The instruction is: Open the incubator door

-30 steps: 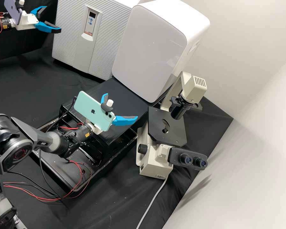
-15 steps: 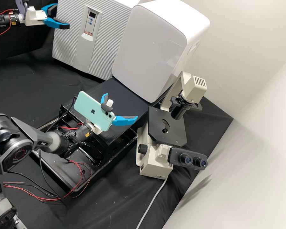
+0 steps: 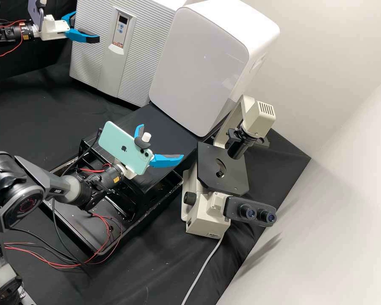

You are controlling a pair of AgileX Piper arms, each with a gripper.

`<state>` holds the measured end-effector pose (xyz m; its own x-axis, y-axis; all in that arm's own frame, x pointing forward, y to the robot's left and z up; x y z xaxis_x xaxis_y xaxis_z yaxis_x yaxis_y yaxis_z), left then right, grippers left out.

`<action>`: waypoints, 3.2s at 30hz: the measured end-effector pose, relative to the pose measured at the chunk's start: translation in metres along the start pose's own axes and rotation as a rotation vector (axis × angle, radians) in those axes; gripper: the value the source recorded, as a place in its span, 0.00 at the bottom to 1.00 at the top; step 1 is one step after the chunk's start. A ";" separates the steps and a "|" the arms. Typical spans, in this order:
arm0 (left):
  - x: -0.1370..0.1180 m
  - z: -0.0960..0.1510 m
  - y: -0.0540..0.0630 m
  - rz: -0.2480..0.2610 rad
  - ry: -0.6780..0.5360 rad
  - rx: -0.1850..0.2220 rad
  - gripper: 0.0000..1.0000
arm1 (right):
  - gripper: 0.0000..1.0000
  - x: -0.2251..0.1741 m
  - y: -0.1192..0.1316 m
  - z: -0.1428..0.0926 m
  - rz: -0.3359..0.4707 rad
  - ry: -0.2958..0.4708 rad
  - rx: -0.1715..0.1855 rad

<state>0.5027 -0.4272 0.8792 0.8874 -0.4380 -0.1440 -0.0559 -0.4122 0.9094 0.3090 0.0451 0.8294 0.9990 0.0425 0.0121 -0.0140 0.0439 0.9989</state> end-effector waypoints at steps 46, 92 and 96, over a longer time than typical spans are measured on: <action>-0.028 0.037 -0.003 -0.067 0.051 -0.032 0.00 | 1.00 0.000 0.000 0.000 0.003 0.003 0.000; -0.045 0.055 -0.004 -0.046 0.169 -0.040 0.00 | 1.00 0.000 0.000 0.000 0.003 0.003 0.000; -0.045 0.057 -0.003 -0.040 0.178 -0.040 0.00 | 1.00 0.000 0.000 0.000 0.003 0.003 0.000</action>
<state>0.4367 -0.4516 0.8603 0.9557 -0.2724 -0.1118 -0.0041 -0.3923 0.9198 0.3089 0.0453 0.8296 0.9989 0.0451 0.0147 -0.0167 0.0438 0.9989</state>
